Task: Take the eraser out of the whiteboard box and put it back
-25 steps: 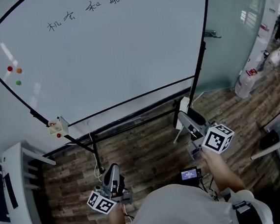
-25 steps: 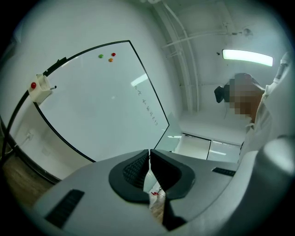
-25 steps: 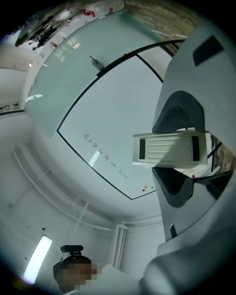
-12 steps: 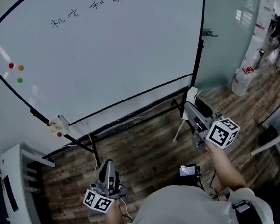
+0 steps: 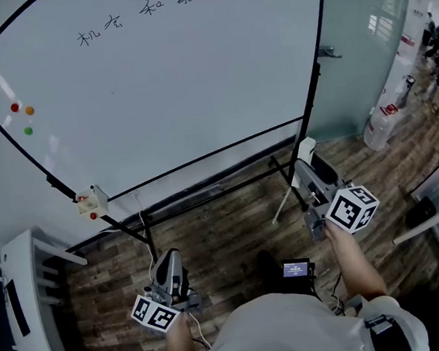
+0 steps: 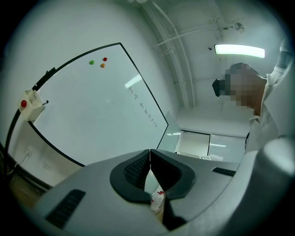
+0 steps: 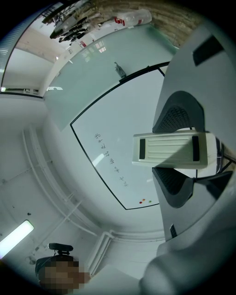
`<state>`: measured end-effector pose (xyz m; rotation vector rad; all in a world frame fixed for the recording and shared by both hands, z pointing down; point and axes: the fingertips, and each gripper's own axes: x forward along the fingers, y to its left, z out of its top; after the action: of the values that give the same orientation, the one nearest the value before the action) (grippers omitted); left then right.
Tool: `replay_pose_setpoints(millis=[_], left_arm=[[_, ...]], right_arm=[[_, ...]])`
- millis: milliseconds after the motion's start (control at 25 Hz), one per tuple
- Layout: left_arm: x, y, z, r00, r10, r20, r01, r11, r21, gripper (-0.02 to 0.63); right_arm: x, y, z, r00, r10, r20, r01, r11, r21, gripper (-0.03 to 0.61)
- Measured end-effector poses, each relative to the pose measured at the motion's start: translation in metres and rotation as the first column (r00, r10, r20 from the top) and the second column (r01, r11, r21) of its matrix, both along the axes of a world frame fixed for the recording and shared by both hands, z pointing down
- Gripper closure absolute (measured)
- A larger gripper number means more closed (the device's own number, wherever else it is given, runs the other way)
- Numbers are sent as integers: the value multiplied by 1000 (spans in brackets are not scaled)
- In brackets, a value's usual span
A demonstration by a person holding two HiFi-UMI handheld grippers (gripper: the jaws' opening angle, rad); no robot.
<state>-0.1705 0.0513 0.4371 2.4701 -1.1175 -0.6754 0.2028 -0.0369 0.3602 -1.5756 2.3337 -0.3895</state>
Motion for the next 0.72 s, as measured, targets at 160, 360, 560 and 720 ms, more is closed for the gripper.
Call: replay_pose_setpoints(millis=[160,360,560,720], left_arm=[[10,-20,3,1000,0,18,0,1000,-19,606],[18,-63,7,998,-22,56,25,998,-52,606],[36,-122,0,997,-36,68,39,998,-49,606],[56,-171,-10,996,-55,75,57,998,-38,606]], right_arm=[[12,-20,10,1000,13,-16,-13,1000,-17,325],[31,-78,17,997,52,-64,-53,999,-14,325],[56,-141,8,995,77,-61,-76,997,11,325],[88,-189,-4,992,107,-71,-106,994,21,325]])
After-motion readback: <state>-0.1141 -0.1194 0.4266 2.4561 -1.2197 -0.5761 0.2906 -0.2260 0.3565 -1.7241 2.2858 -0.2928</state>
